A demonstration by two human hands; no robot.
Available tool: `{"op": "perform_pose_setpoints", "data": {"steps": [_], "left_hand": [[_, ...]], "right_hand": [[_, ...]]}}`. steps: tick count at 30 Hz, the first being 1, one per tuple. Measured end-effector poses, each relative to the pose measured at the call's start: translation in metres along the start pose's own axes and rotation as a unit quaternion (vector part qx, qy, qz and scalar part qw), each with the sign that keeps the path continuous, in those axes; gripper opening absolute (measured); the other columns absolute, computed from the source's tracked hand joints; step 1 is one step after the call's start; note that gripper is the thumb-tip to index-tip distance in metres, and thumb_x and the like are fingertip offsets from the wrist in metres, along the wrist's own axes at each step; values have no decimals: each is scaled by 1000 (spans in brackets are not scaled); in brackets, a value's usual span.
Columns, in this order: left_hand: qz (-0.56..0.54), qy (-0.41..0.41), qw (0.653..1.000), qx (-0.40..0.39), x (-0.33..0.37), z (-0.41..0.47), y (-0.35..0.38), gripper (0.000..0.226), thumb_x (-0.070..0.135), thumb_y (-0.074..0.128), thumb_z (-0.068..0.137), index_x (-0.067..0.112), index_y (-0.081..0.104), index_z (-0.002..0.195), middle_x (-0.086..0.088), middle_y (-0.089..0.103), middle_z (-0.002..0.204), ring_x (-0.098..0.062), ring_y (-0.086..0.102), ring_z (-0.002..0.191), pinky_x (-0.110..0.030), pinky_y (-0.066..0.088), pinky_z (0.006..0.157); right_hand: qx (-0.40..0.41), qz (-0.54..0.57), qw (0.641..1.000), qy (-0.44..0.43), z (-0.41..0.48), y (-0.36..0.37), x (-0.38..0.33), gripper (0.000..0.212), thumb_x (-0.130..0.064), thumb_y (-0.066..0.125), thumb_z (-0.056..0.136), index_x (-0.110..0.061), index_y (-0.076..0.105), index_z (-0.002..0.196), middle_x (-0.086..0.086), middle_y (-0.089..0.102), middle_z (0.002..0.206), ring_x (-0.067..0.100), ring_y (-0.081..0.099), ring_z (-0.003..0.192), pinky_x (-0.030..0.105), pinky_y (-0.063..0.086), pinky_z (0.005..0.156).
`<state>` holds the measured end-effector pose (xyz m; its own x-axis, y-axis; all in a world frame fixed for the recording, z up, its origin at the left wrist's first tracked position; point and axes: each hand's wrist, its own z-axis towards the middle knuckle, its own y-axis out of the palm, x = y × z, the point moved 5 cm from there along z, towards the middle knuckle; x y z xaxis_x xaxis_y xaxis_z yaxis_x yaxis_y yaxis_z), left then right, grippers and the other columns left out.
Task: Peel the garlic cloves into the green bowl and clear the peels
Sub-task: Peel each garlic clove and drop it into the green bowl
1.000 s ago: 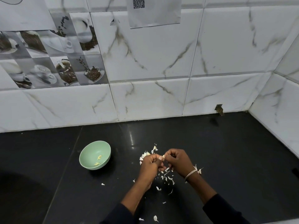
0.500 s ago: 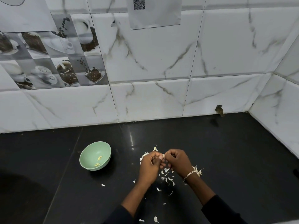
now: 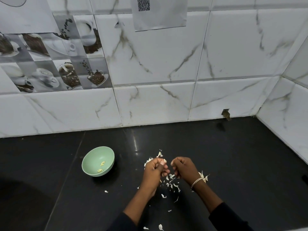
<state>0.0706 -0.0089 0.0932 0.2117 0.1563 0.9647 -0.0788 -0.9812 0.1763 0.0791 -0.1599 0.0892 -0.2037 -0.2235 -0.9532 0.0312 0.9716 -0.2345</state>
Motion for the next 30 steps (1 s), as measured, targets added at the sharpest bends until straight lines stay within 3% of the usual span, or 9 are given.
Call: {"op": "perform_pose_setpoints", "data": {"steps": [7, 9, 11, 14, 17, 22, 27, 30], "left_hand": [[-50, -42, 998, -3, -4, 2, -3, 14, 6, 56, 101, -4, 66, 99, -8, 68, 78, -15, 66, 66, -19, 51, 59], [-42, -40, 998, 5, -5, 3, -4, 12, 5, 59, 99, -3, 67, 97, -10, 69, 78, -15, 66, 66, -19, 51, 57], [-35, -41, 999, 12, -6, 3, -6, 10, 5, 61, 98, -1, 68, 95, -11, 70, 78, -16, 67, 66, -19, 51, 58], [-21, -46, 998, 25, -10, 4, -8, 9, 6, 62, 97, -1, 68, 95, -11, 71, 79, -16, 68, 67, -20, 51, 59], [3, -45, 998, 37, -12, 6, -10, 11, 8, 63, 97, 0, 68, 94, -10, 72, 79, -14, 67, 67, -21, 50, 60], [13, -51, 998, 41, -14, 6, -8, 10, 0, 61, 96, -7, 67, 95, -7, 69, 69, -12, 63, 61, -19, 48, 56], [-4, -66, 997, 32, -13, 5, -8, 9, -4, 59, 93, -5, 68, 91, -13, 70, 74, -13, 63, 62, -20, 48, 56], [-1, -69, 997, 25, -11, 6, -9, 12, -5, 57, 93, -11, 67, 93, -17, 73, 79, -14, 65, 62, -20, 48, 55]], "right_hand": [[-3, -103, 994, 45, 0, 1, 25, 27, -12, 51, 92, -3, 63, 70, 7, 58, 58, 15, 56, 44, 24, 41, 42], [1, -144, 989, 35, 1, 0, 26, 24, -14, 56, 89, -2, 65, 71, 3, 62, 56, 9, 58, 43, 23, 45, 44], [15, -192, 981, 18, 2, -3, 24, 16, -15, 67, 83, -11, 65, 68, -1, 64, 55, 2, 57, 43, 19, 46, 48], [25, -161, 987, -3, 1, -5, 19, 12, -10, 74, 77, -16, 66, 70, 0, 66, 58, 5, 58, 47, 24, 50, 52], [-8, -86, 995, -39, -2, -3, 8, 8, -4, 71, 84, -12, 72, 84, 9, 71, 69, 16, 66, 58, 32, 57, 60], [-25, -132, 984, -118, -7, 4, -13, 13, -16, 81, 81, -19, 77, 93, -3, 75, 84, 8, 70, 75, 16, 54, 70], [-9, -166, 976, -139, -6, 2, -16, 10, -19, 81, 81, -18, 77, 90, -5, 73, 80, 7, 68, 72, 15, 52, 66], [-13, -159, 976, -151, -10, 2, -20, 3, -11, 77, 85, -10, 77, 88, -1, 73, 81, 2, 67, 68, 12, 50, 63]]}}
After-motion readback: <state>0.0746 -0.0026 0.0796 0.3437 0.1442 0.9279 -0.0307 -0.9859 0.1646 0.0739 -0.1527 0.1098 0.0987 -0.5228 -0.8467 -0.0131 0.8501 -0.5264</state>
